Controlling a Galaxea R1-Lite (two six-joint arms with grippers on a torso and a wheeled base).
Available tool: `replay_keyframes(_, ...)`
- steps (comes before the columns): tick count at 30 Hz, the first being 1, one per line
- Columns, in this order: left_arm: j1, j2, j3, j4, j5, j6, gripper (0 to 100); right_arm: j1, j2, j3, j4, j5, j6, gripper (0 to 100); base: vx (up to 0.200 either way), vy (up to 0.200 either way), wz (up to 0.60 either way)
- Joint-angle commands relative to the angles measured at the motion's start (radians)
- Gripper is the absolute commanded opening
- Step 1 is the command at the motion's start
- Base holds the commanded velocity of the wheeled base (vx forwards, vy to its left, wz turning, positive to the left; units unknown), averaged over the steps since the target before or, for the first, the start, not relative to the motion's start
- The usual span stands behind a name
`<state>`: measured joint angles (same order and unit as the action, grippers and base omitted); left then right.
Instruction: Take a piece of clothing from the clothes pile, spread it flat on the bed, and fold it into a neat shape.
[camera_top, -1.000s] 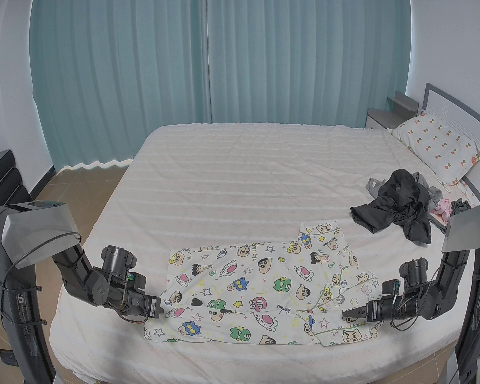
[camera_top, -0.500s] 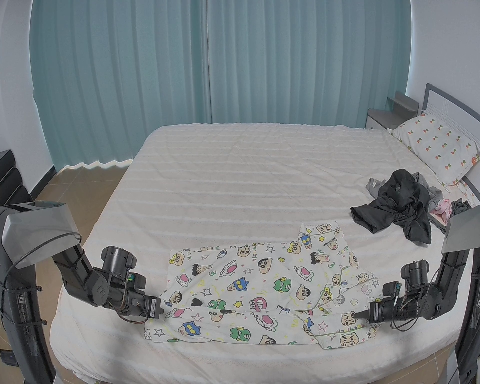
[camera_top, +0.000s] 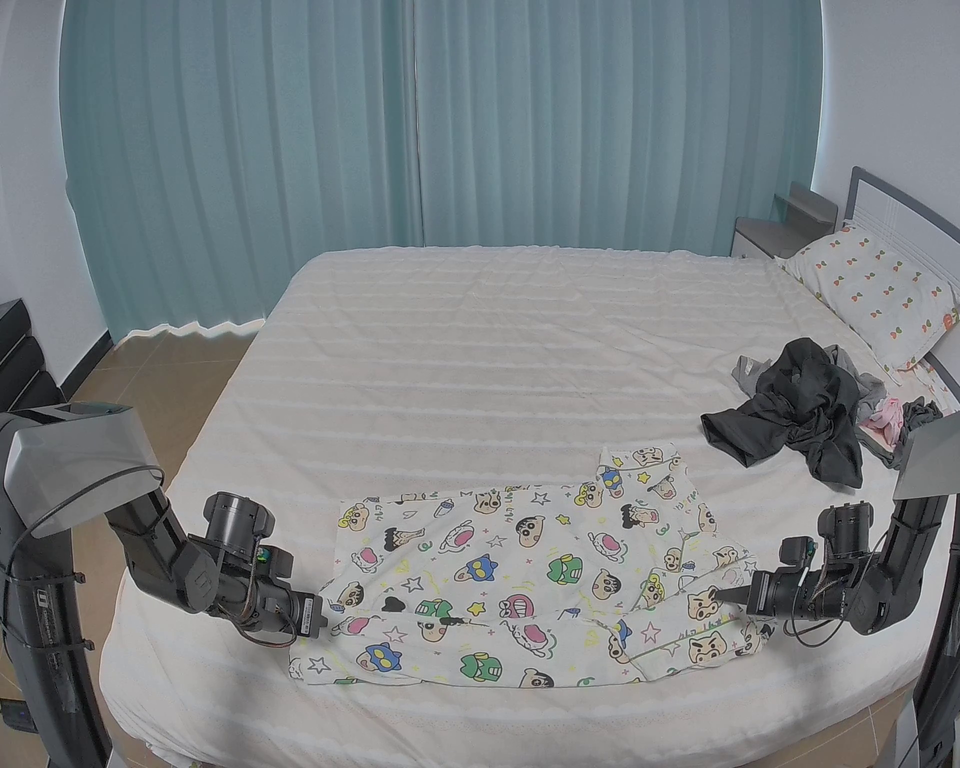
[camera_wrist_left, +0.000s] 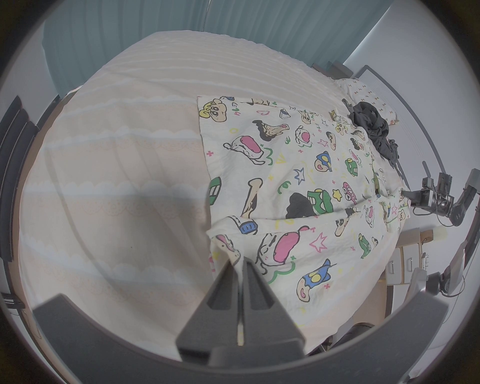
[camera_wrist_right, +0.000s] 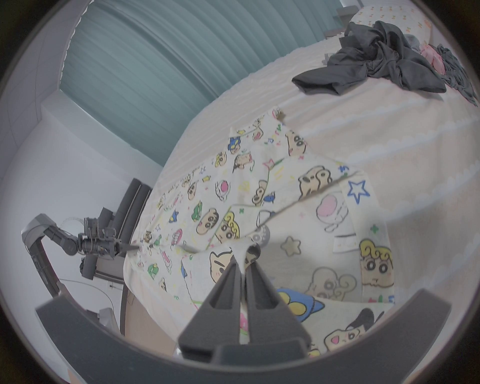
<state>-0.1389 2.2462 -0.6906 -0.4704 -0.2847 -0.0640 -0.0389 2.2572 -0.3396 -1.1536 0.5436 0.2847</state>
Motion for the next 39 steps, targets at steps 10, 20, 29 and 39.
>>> replay_keyframes(10, -0.001, 0.03, -0.006, -0.045, 0.036, -0.002, 0, 0.002, 0.039, -0.024, -0.034, -0.047, 0.031, 0, 0.0, 0.0, 0.0)
replay_keyframes(20, -0.004, 0.032, -0.007, -0.054, 0.036, -0.016, 0, 0.008, 0.051, -0.041, -0.037, -0.065, 0.054, 0, 0.0, 0.0, 0.0)
replay_keyframes(29, -0.01, 0.026, -0.009, -0.056, 0.036, -0.046, 100, 0.01, 0.053, -0.035, -0.037, -0.065, 0.053, 100, 0.0, 0.0, 0.0)
replay_keyframes(39, 0.018, -0.132, -0.001, -0.053, 0.019, -0.247, 100, 0.01, 0.027, -0.012, -0.06, -0.065, 0.056, 100, 0.0, 0.0, 0.0)
